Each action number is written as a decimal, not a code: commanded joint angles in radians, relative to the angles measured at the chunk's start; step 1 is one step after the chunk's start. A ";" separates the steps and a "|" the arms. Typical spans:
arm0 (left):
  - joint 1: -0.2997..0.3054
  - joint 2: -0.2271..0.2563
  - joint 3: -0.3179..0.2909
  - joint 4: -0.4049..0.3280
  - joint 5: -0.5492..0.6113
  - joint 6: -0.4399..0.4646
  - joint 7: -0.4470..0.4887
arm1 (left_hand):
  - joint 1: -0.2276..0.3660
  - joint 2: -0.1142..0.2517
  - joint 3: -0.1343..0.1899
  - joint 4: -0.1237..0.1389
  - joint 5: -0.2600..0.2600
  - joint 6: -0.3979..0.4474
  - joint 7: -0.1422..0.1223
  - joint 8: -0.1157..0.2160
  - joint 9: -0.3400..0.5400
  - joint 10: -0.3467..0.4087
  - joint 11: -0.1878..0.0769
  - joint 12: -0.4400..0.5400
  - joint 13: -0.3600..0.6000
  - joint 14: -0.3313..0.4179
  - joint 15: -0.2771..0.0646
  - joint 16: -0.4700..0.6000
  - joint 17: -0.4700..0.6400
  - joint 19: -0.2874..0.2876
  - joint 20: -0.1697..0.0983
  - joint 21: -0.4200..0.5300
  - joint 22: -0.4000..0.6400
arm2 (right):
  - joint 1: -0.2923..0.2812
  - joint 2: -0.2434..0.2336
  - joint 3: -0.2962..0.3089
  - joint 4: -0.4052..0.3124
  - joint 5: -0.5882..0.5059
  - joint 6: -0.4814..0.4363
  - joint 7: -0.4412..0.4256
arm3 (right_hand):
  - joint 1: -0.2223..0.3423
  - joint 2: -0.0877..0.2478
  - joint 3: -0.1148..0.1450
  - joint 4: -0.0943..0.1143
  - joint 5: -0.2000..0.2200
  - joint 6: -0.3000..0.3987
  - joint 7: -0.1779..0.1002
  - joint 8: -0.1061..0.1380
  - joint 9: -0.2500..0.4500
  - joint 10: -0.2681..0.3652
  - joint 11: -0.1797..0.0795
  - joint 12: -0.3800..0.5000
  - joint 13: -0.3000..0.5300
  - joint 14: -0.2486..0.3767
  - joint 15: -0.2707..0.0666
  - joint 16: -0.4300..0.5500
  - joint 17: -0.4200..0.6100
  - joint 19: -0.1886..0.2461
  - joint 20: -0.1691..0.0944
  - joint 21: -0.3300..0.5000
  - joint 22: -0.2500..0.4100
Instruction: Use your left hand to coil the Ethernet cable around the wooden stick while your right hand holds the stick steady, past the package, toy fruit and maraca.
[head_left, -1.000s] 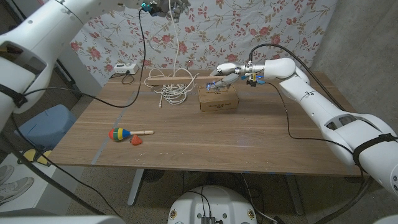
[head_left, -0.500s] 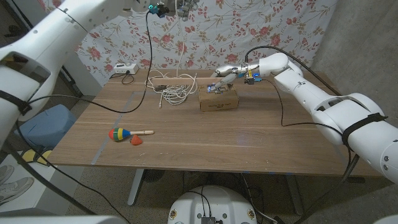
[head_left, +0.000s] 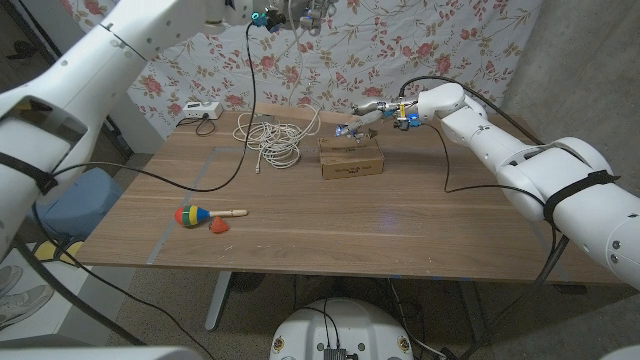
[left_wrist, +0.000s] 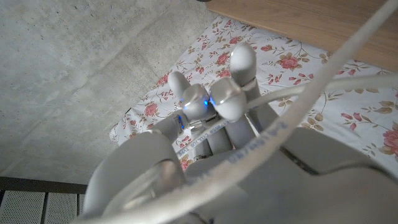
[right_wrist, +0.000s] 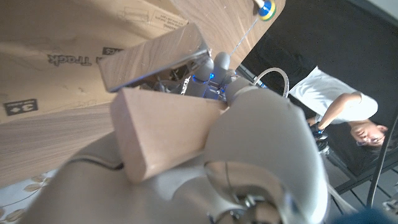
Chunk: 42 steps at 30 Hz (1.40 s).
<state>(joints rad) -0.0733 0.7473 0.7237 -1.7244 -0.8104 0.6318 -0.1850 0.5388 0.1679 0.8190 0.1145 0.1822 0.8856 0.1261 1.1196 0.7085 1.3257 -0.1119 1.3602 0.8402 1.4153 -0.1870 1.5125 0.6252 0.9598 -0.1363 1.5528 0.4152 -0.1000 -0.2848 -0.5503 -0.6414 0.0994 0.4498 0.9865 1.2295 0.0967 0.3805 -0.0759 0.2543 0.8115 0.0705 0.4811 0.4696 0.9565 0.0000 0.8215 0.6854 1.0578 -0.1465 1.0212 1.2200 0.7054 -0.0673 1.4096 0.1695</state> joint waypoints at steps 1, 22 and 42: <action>0.076 0.012 -0.056 -0.063 -0.165 0.011 0.032 | 0.010 0.005 0.008 0.001 0.001 -0.006 0.070 -0.005 0.001 0.002 -0.005 -0.017 -0.025 0.000 -0.007 -0.014 -0.014 0.012 -0.014 -0.001 -0.014 | -0.047 -0.025 0.039 -0.063 -0.022 -0.062 -0.198 | 0.052 0.053 0.074 -0.063 -0.003 0.046 0.043 -0.003 0.001 0.023 0.007 0.003 -0.002 0.038 -0.070 0.003 0.003 0.012 -0.031 0.006 0.002; 0.203 0.083 -0.116 -0.205 -0.348 0.017 0.205 | 0.001 0.008 0.034 0.032 0.011 -0.105 0.072 -0.036 0.019 -0.039 -0.016 -0.060 -0.064 0.006 -0.012 -0.119 -0.156 0.053 -0.042 -0.006 -0.090 | -0.067 -0.042 0.053 -0.056 -0.054 -0.020 -0.410 | 0.035 0.048 0.092 -0.060 -0.009 0.051 0.036 -0.017 -0.007 0.022 0.004 0.003 -0.003 0.036 -0.070 -0.004 0.002 0.024 -0.035 -0.008 0.000; 0.253 0.176 -0.088 -0.272 -0.332 0.020 0.200 | -0.010 -0.002 0.048 0.037 0.009 -0.167 0.070 -0.068 0.012 -0.069 -0.014 -0.074 -0.059 -0.001 -0.016 -0.147 -0.213 0.006 -0.041 0.007 -0.066 | -0.131 -0.057 0.151 -0.128 -0.005 0.020 -0.552 | 0.022 0.045 0.106 -0.060 -0.012 0.056 0.029 -0.027 -0.012 0.022 0.001 0.000 -0.011 0.033 -0.070 -0.009 0.002 0.031 -0.036 -0.018 0.000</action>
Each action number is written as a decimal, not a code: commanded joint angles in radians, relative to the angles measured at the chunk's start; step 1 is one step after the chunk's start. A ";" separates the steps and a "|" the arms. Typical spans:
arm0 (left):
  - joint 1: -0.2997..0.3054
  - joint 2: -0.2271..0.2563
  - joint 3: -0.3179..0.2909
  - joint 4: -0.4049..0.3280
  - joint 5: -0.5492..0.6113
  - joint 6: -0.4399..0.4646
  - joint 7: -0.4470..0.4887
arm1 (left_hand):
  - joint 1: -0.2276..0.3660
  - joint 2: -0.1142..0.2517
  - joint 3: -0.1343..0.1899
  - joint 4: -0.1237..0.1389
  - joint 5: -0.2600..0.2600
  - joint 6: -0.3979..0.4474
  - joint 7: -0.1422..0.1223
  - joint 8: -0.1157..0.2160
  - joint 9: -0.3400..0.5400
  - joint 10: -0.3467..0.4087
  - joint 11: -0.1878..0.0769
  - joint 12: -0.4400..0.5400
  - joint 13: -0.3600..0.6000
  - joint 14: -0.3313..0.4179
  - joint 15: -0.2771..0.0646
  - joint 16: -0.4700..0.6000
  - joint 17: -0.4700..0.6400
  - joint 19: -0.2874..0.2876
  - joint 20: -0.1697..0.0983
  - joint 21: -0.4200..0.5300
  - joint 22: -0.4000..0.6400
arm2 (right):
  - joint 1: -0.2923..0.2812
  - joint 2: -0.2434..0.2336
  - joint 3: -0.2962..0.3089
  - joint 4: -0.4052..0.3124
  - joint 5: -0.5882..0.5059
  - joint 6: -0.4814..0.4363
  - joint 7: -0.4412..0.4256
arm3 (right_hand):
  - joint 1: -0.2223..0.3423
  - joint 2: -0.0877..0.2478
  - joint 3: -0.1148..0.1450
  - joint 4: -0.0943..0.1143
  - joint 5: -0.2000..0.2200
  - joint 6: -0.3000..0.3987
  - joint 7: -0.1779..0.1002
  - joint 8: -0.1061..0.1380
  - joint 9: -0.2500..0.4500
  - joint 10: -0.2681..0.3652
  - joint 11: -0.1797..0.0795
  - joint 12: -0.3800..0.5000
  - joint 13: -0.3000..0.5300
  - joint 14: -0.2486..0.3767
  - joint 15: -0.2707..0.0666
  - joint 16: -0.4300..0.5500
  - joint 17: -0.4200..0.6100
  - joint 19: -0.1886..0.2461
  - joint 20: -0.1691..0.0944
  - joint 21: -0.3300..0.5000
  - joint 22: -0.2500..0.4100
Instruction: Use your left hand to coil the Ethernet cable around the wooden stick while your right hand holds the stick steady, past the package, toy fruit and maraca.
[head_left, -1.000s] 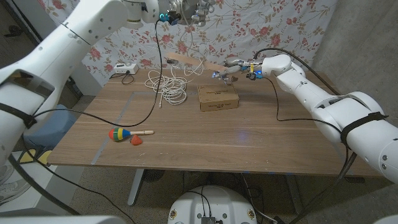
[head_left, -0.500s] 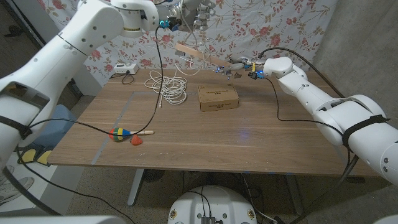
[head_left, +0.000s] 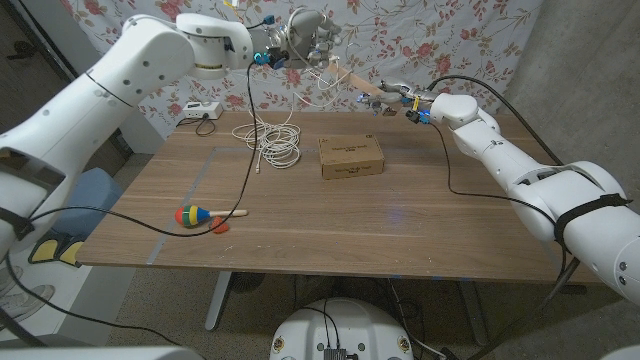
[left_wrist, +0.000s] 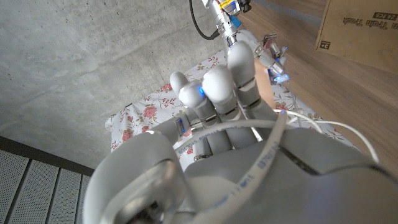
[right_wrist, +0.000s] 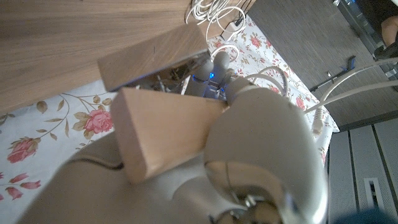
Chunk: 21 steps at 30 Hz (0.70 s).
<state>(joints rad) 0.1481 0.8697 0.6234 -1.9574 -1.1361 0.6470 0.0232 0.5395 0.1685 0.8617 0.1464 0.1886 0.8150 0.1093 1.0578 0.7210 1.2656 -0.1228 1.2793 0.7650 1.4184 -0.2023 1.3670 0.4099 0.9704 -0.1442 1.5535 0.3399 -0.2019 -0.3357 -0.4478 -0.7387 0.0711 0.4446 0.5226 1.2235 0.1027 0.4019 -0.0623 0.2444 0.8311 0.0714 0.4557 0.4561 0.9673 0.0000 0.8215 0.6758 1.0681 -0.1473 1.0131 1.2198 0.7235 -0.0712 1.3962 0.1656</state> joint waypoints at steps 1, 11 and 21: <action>0.036 0.057 0.012 -0.042 -0.008 0.005 -0.005 | -0.013 -0.003 0.005 0.006 0.004 -0.093 0.088 -0.008 -0.005 -0.010 -0.004 0.007 0.020 0.003 -0.001 0.013 0.017 -0.004 -0.031 0.007 0.012 | -0.033 -0.007 0.051 -0.035 0.024 0.025 -0.095 | 0.028 0.038 0.085 -0.074 -0.002 0.036 0.029 -0.002 0.001 0.012 0.001 -0.001 -0.003 0.023 -0.069 -0.001 0.003 0.013 -0.032 -0.006 0.004; 0.062 0.087 0.011 -0.066 -0.013 0.018 0.023 | -0.017 -0.003 0.006 -0.003 0.001 -0.108 0.077 -0.014 -0.003 -0.022 -0.007 0.012 0.045 -0.010 -0.002 0.019 0.030 -0.011 -0.032 0.004 0.015 | -0.052 -0.016 0.072 -0.066 0.031 0.027 -0.109 | 0.023 0.037 0.090 -0.074 -0.003 0.038 0.029 -0.006 0.000 0.011 0.001 0.001 0.000 0.023 -0.069 -0.003 0.002 0.012 -0.032 -0.010 0.004; 0.077 0.118 0.014 -0.090 0.031 -0.013 -0.002 | 0.001 0.002 -0.012 -0.056 -0.009 -0.211 0.064 -0.081 -0.056 -0.169 0.055 -0.147 -0.109 -0.111 -0.001 -0.159 -0.090 -0.181 0.061 -0.023 -0.062 | -0.068 -0.023 0.086 -0.093 0.040 0.026 -0.103 | 0.017 0.036 0.096 -0.075 -0.005 0.038 0.025 -0.009 0.003 0.006 0.001 0.000 0.000 0.024 -0.069 -0.005 0.003 0.012 -0.032 -0.013 0.006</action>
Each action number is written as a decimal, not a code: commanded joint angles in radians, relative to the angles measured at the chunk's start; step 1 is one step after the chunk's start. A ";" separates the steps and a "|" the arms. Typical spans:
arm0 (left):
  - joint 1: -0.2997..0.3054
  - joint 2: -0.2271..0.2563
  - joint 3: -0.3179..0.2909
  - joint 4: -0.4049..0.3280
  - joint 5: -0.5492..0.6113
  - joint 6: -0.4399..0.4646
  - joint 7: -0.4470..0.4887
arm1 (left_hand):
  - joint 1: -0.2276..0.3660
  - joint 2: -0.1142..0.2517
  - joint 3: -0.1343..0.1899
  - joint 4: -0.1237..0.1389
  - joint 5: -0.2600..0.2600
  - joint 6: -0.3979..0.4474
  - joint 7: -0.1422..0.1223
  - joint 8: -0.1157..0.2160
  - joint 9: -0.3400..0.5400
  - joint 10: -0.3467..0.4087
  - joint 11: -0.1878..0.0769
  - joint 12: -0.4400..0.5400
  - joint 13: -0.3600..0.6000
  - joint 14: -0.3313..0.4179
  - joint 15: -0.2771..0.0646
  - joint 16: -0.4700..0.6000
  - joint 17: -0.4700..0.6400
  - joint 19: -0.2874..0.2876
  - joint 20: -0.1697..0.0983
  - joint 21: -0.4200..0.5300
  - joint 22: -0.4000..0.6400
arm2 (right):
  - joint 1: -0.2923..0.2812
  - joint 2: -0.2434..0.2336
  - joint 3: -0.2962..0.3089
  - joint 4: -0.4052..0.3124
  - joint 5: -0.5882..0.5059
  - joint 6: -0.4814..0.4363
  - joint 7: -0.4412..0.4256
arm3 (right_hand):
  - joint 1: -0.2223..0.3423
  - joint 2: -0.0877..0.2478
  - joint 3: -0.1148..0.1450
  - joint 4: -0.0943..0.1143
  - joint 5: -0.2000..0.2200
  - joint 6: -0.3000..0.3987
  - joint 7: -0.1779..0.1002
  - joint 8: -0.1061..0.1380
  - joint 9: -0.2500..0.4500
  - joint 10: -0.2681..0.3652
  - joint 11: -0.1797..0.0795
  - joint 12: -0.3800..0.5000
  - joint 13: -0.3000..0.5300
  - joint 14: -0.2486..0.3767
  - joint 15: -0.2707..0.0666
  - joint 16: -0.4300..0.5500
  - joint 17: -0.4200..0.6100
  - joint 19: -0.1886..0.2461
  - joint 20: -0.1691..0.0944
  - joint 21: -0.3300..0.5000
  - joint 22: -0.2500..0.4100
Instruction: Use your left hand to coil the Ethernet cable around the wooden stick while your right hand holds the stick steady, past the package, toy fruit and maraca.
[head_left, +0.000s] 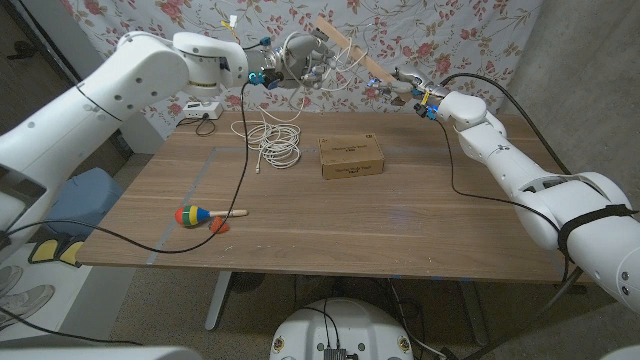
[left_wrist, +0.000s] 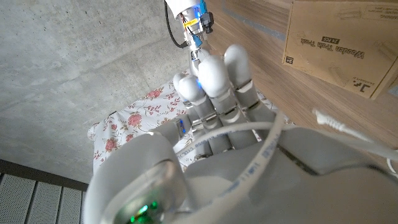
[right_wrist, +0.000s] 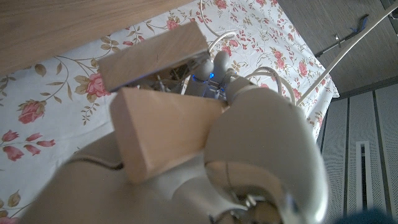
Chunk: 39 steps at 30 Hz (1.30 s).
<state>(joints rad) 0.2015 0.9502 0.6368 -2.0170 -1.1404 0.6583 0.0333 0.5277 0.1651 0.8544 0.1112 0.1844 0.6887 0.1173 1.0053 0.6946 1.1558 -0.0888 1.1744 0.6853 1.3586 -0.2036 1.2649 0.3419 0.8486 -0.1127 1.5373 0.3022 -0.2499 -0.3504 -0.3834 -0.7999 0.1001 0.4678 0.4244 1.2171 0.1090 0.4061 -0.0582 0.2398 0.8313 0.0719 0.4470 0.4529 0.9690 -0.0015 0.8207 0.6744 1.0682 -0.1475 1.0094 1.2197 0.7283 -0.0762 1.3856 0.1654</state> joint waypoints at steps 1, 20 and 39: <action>0.026 0.043 0.001 -0.037 0.049 -0.035 -0.017 | 0.015 0.005 -0.009 -0.026 -0.006 -0.105 0.056 -0.041 -0.037 -0.075 0.023 -0.051 -0.033 -0.071 0.006 -0.074 -0.028 -0.083 0.042 -0.009 -0.029 | -0.021 -0.009 0.022 -0.035 0.011 0.001 -0.005 | 0.023 0.029 0.093 -0.080 -0.001 0.038 0.025 -0.001 0.007 0.005 0.003 0.000 0.001 0.023 -0.069 -0.001 0.003 0.008 -0.027 -0.002 0.006; -0.055 0.165 0.100 -0.234 0.618 -0.099 -0.138 | -0.015 -0.281 -0.435 -0.188 0.131 -1.125 -0.044 -0.822 -0.498 -1.565 0.289 -0.805 -0.414 -1.736 0.413 -1.051 -0.119 -1.413 0.323 -0.679 -0.112 | -0.062 -0.021 0.046 -0.096 0.028 -0.002 0.017 | 0.016 0.028 0.100 -0.081 -0.003 0.039 0.025 -0.006 0.010 0.008 0.002 0.001 -0.002 0.024 -0.069 -0.003 0.003 0.005 -0.027 -0.005 0.007; -0.208 -0.068 0.790 -0.150 2.860 0.556 -0.309 | 0.339 -0.167 -0.556 -0.238 0.232 -0.642 -0.191 -0.703 -0.506 -1.080 0.014 -0.735 -0.468 -1.290 0.180 -0.947 -0.163 -0.892 0.228 -0.668 -0.126 | -0.069 -0.009 0.058 -0.086 0.036 0.032 0.024 | 0.006 0.027 0.107 -0.083 -0.006 0.041 0.022 -0.013 0.014 0.003 0.000 0.001 0.001 0.021 -0.068 -0.005 0.004 -0.002 -0.027 -0.006 0.009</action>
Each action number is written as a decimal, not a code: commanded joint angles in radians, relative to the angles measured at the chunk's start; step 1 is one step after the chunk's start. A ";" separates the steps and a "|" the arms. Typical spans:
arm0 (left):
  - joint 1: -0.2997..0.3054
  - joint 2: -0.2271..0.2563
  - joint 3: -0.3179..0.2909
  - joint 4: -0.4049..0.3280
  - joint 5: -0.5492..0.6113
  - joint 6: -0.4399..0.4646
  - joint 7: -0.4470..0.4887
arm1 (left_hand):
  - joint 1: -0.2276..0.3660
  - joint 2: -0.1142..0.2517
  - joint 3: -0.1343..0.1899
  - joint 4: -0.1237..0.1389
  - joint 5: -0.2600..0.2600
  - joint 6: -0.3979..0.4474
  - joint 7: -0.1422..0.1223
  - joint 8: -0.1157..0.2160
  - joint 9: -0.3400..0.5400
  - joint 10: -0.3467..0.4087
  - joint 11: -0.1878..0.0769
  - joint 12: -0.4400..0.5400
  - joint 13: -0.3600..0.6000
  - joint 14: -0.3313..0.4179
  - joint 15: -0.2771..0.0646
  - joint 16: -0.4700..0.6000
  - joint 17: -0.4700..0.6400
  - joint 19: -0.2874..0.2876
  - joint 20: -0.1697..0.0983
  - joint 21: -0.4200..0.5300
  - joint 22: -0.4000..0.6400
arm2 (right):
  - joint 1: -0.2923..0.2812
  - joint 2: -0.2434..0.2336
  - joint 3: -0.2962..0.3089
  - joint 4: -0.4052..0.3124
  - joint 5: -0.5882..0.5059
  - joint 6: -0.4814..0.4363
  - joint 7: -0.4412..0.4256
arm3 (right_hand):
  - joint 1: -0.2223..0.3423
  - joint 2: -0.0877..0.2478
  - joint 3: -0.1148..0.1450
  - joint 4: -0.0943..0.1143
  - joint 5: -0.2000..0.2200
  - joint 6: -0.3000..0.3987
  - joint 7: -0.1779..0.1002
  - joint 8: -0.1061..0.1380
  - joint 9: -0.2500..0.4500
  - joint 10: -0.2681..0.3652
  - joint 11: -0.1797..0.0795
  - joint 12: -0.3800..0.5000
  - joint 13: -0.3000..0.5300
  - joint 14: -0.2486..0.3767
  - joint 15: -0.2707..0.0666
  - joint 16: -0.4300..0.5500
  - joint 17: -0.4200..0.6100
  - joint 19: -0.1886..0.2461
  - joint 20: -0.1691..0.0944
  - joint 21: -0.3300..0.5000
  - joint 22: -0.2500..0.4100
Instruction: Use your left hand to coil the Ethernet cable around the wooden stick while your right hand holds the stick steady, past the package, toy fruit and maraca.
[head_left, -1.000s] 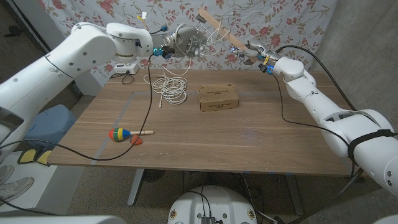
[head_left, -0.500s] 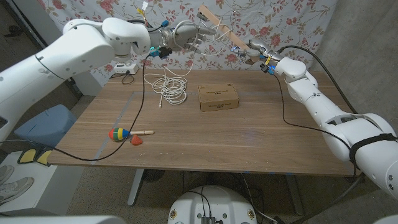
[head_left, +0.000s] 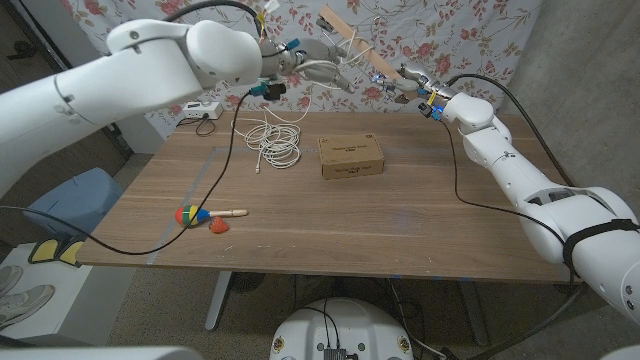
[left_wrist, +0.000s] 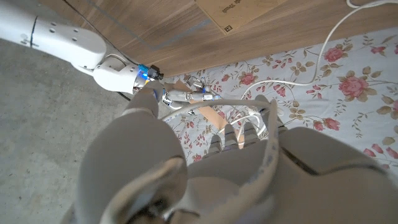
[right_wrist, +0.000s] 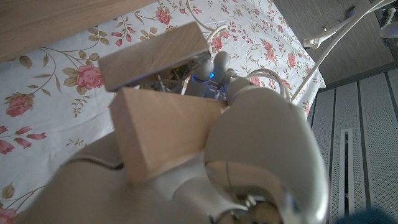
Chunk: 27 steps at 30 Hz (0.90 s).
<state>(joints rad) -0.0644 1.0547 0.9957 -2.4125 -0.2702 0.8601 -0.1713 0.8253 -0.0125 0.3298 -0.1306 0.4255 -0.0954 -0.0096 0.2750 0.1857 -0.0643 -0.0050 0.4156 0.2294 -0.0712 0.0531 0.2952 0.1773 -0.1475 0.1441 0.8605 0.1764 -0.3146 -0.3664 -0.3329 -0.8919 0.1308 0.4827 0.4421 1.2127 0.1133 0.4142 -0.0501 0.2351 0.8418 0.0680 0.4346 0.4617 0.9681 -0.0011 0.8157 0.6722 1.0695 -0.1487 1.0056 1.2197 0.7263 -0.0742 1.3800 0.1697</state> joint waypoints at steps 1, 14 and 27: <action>0.108 -0.188 0.374 0.281 2.079 0.312 -0.118 | 0.048 0.009 -0.040 0.005 -0.010 0.173 -0.091 0.031 0.003 0.175 -0.083 0.028 -0.015 0.174 -0.093 0.026 0.001 0.127 -0.032 0.009 0.000 | -0.004 0.008 0.007 0.007 0.003 0.018 0.003 | 0.010 0.023 0.099 -0.091 -0.001 0.032 0.026 0.000 0.005 0.003 0.000 0.007 0.005 0.019 -0.067 -0.001 0.004 0.000 -0.028 0.000 0.005; 0.452 -0.411 -0.095 0.546 2.349 0.105 0.296 | 0.094 0.221 0.031 0.100 -0.018 0.197 -0.155 -0.008 0.011 0.231 -0.094 -0.004 -0.017 0.241 -0.151 0.013 0.017 0.225 -0.054 0.049 0.016 | 0.019 0.018 -0.007 0.044 -0.011 0.038 0.007 | 0.006 0.023 0.102 -0.092 -0.003 0.031 0.024 -0.006 0.007 0.001 0.000 0.005 0.003 0.017 -0.067 -0.001 0.004 -0.004 -0.030 0.002 0.006; 0.545 -0.475 -0.233 0.468 1.888 0.008 0.711 | -0.061 0.163 -0.050 0.239 -0.029 0.265 -0.150 -0.018 0.013 0.317 -0.112 -0.017 -0.015 0.335 -0.179 0.011 0.013 0.257 -0.074 0.046 0.006 | 0.067 0.039 -0.030 0.134 -0.026 0.091 0.010 | 0.003 0.024 0.105 -0.093 -0.004 0.035 0.024 -0.010 0.009 0.000 0.000 0.006 0.005 0.014 -0.067 -0.001 0.004 -0.010 -0.027 0.004 0.006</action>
<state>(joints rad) 0.3593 0.6413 0.8952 -1.9038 0.7161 0.9565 0.1625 0.8027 0.1343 0.2924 0.0713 0.3974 0.1386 -0.1515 0.2481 0.1935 0.2149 -0.1131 0.3894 0.2119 0.2260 -0.0384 0.2919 0.1878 0.0900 0.0700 0.9029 0.1811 -0.2823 -0.3421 -0.3435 -0.8216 0.1210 0.5368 0.4521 1.1998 0.1261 0.4178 -0.0466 0.2322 0.8432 0.0697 0.4268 0.4667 0.9662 0.0004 0.8142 0.6743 1.0695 -0.1487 1.0055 1.2197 0.7208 -0.0725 1.3809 0.1747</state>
